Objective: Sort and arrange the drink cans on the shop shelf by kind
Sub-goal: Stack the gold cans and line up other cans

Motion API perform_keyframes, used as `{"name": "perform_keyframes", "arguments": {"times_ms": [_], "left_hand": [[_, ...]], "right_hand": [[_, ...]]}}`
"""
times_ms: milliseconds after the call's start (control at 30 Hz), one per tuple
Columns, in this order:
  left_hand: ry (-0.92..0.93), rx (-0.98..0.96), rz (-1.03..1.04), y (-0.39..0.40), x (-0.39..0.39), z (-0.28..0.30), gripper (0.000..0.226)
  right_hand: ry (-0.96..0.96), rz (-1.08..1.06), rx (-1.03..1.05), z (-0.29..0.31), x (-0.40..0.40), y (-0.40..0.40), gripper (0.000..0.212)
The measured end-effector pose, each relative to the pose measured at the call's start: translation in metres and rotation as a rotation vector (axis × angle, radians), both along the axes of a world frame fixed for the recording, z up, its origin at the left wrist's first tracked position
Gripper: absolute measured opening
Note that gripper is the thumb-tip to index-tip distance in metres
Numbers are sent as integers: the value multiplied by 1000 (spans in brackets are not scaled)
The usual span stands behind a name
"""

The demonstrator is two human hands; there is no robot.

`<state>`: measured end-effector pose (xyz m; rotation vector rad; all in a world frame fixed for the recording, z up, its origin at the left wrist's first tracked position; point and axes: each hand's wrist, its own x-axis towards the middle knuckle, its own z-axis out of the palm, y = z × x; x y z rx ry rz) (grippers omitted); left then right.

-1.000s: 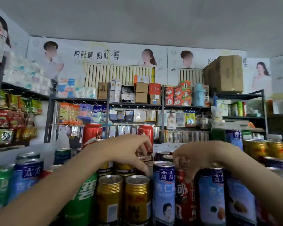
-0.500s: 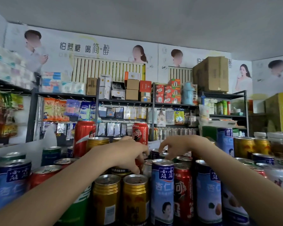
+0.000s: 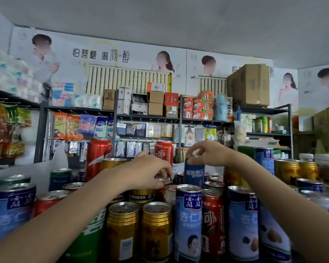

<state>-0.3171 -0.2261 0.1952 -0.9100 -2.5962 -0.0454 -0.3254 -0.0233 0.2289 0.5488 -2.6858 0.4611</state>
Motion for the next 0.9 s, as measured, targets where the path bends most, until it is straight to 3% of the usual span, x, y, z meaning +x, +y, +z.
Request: {"name": "perform_keyframes", "arguments": {"times_ms": [167,300,500,567,700,800,900], "left_hand": [[151,141,65,-15,6,11,33],[116,219,124,-38,6,16,29],[53,325,164,-57,0,15,26],[43,335,190,-62,-2,14,25],[14,304,266,-74,-3,12,28],[2,316,300,-82,-1,11,29],[-15,334,310,-86,-1,7,32]], "right_hand": [[19,-53,54,8,2,-4,39],[-116,-43,176,-11,-3,-6,44],[-158,-123,337,-20,-17,-11,44],[-106,-84,295,-9,-9,-21,45],[-112,211,-114,7,12,-68,51],[-108,182,69,-6,4,-106,60],[-41,111,-3,-21,-8,-120,54]]}}
